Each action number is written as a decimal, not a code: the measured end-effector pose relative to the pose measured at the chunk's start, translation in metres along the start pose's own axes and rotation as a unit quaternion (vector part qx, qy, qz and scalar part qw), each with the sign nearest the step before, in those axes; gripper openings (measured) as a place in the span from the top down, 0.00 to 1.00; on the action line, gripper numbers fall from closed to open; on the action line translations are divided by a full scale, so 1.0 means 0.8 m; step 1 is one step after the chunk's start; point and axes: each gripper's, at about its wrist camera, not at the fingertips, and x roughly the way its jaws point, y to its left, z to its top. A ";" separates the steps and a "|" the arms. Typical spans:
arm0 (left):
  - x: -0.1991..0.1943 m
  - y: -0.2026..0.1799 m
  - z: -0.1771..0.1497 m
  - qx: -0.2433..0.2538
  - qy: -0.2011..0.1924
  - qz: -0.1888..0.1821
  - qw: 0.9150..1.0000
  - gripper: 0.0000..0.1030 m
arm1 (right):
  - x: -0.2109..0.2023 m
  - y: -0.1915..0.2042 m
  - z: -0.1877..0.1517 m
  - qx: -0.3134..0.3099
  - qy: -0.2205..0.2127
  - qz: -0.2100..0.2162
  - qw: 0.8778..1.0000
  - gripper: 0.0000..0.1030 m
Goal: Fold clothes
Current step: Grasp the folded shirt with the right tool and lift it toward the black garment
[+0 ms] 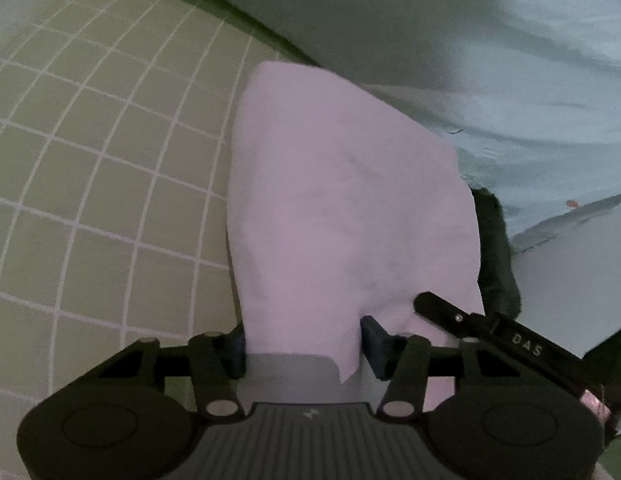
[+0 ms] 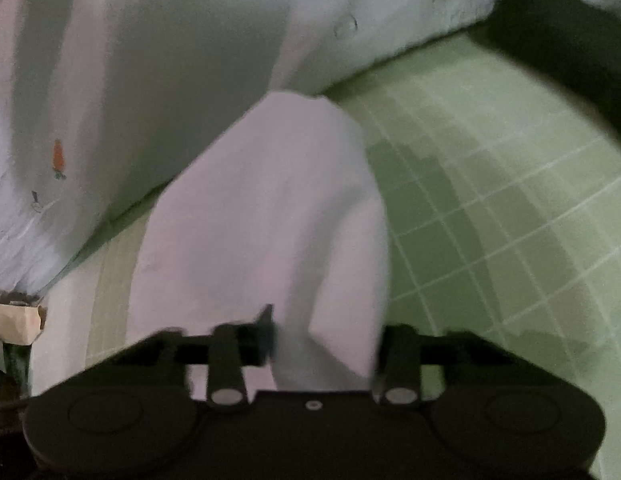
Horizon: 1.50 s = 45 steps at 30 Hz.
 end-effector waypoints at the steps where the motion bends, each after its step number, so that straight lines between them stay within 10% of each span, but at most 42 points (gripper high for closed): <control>1: -0.004 0.000 -0.004 0.003 -0.001 -0.006 1.000 0.49 | -0.009 0.006 -0.004 -0.001 -0.007 -0.005 1.000 0.72; 24: -0.006 -0.175 -0.080 0.087 -0.050 -0.080 0.992 0.51 | -0.185 -0.107 -0.002 0.020 -0.129 -0.006 0.991 0.76; 40: 0.199 -0.484 -0.077 0.105 -0.134 -0.168 0.971 0.52 | -0.268 -0.395 0.251 -0.055 -0.228 0.020 0.972 0.78; 45: 0.290 -0.525 -0.026 0.126 -0.157 -0.119 0.972 0.46 | -0.205 -0.452 0.343 -0.071 -0.218 0.015 0.973 0.74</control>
